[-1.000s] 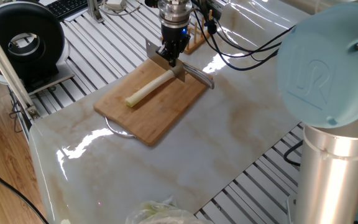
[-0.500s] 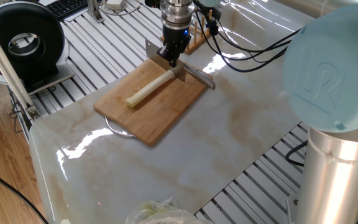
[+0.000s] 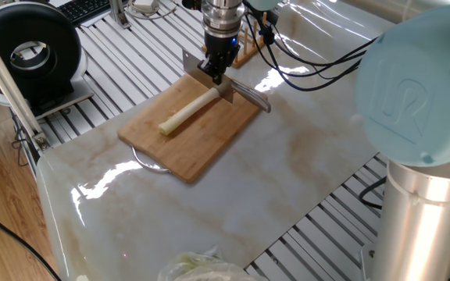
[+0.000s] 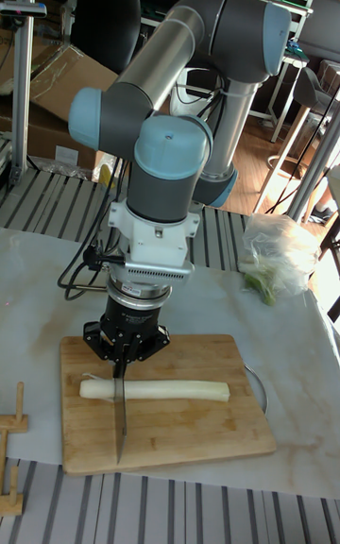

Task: Chop the scallions

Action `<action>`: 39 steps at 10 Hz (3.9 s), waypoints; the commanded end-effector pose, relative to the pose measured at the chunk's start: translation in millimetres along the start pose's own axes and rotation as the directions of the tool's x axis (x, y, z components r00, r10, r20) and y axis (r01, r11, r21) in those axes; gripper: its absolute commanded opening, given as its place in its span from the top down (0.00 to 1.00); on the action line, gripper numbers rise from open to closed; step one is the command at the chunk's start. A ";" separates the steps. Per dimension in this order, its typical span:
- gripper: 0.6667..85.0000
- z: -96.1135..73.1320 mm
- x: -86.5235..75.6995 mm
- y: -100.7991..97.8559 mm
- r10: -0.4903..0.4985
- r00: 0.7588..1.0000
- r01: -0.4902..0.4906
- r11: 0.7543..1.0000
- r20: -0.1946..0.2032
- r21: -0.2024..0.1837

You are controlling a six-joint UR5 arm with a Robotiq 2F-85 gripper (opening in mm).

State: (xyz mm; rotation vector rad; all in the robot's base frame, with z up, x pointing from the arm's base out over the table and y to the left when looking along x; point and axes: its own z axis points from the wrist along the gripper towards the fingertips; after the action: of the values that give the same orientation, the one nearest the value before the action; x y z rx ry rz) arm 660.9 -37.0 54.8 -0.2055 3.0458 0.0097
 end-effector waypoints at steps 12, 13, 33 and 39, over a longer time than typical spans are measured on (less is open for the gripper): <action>0.99 0.4 8.3 8.2 0.008 0.996 -0.011 0.999 -0.091 -0.031; 0.99 -0.8 9.3 8.0 0.009 0.995 -0.013 0.999 -0.097 -0.031; 0.99 -19.0 20.3 8.9 0.017 0.989 -0.023 0.999 -0.144 -0.037; 0.99 -2.9 18.2 13.2 0.031 0.992 -0.034 0.999 -0.121 -0.027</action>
State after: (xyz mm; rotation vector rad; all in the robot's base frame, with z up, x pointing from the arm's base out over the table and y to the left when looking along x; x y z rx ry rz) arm 638.6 -29.3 62.1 -0.1792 3.1859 0.0315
